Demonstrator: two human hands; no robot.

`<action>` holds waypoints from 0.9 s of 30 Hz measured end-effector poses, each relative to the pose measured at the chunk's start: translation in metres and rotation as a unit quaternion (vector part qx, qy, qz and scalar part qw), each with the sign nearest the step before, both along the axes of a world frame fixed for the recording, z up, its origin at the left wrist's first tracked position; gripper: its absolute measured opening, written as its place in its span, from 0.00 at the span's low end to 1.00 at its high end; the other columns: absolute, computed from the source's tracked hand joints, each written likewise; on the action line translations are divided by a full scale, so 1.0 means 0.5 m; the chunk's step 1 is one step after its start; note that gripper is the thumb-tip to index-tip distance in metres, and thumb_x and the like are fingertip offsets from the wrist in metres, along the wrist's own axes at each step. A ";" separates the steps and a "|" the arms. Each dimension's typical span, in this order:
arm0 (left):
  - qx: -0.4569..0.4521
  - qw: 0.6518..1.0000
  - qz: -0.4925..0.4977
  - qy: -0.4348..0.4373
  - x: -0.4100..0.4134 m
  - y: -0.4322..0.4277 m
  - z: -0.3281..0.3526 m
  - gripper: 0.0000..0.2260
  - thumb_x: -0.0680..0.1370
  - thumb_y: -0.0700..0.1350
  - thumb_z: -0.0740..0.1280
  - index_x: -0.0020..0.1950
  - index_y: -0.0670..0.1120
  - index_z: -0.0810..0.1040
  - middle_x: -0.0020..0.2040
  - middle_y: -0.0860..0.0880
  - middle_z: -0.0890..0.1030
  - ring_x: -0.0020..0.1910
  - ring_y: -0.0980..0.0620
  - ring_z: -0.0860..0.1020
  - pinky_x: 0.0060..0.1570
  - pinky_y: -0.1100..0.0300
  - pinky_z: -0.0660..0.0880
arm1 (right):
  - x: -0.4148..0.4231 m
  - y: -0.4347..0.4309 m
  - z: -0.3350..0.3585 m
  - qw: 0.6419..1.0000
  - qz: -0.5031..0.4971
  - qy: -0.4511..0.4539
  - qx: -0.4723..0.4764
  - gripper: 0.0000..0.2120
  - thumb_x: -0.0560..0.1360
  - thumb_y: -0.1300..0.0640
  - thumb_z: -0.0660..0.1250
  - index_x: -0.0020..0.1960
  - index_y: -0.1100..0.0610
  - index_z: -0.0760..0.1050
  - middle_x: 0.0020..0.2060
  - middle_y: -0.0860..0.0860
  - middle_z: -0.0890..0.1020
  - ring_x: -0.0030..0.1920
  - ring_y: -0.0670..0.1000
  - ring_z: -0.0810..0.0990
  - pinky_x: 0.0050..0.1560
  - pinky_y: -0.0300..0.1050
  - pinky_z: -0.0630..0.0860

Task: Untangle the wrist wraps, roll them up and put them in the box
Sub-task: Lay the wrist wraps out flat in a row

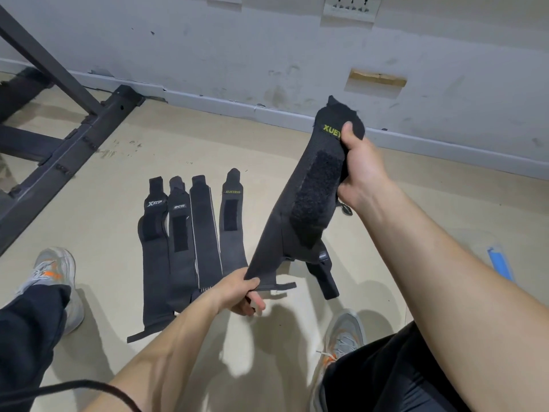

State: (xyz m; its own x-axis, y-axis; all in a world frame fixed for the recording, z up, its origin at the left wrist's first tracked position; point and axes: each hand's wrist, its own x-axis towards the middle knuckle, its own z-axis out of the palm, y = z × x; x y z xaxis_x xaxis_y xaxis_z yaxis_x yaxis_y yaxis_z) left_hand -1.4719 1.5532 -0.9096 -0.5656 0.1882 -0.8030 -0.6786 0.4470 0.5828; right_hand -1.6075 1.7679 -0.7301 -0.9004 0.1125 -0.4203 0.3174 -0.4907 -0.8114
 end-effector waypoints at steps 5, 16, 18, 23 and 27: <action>-0.054 0.996 -0.066 0.015 -0.022 0.017 0.019 0.11 0.77 0.43 0.69 0.37 0.48 0.70 0.27 0.49 0.77 0.27 0.54 0.75 0.30 0.64 0.70 | 0.003 -0.016 -0.001 0.999 0.027 0.007 0.046 0.09 0.82 0.50 0.66 0.52 0.56 0.80 0.42 0.54 0.87 0.43 0.56 0.87 0.50 0.59 0.84; 0.076 0.901 0.262 0.337 -0.097 0.112 0.120 0.16 0.75 0.38 0.75 0.59 0.49 0.77 0.53 0.50 0.84 0.54 0.54 0.81 0.58 0.62 0.76 | 0.012 -0.040 0.003 0.996 0.081 -0.014 0.038 0.11 0.82 0.51 0.67 0.53 0.59 0.79 0.39 0.54 0.87 0.36 0.53 0.86 0.36 0.45 0.82; 0.072 0.909 0.255 0.321 -0.105 0.123 0.122 0.21 0.75 0.40 0.76 0.65 0.52 0.75 0.53 0.51 0.81 0.55 0.54 0.79 0.58 0.61 0.75 | 0.013 -0.040 0.007 0.996 0.083 -0.015 0.029 0.11 0.82 0.52 0.66 0.52 0.59 0.79 0.37 0.54 0.87 0.35 0.53 0.86 0.35 0.45 0.82; 0.062 0.919 0.204 0.331 -0.119 0.126 0.123 0.08 0.73 0.43 0.77 0.47 0.45 0.80 0.50 0.47 0.77 0.49 0.52 0.77 0.42 0.67 0.73 | 0.011 -0.032 0.011 0.996 0.086 0.001 0.022 0.10 0.83 0.52 0.66 0.50 0.59 0.80 0.37 0.53 0.87 0.36 0.53 0.86 0.39 0.46 0.83; 0.110 0.946 0.131 0.276 -0.107 0.117 0.118 0.08 0.75 0.40 0.77 0.54 0.45 0.84 0.54 0.47 0.86 0.53 0.52 0.85 0.55 0.60 0.80 | 0.005 -0.026 0.016 0.997 0.046 0.042 0.040 0.11 0.84 0.52 0.65 0.50 0.58 0.80 0.42 0.55 0.87 0.41 0.55 0.86 0.47 0.53 0.84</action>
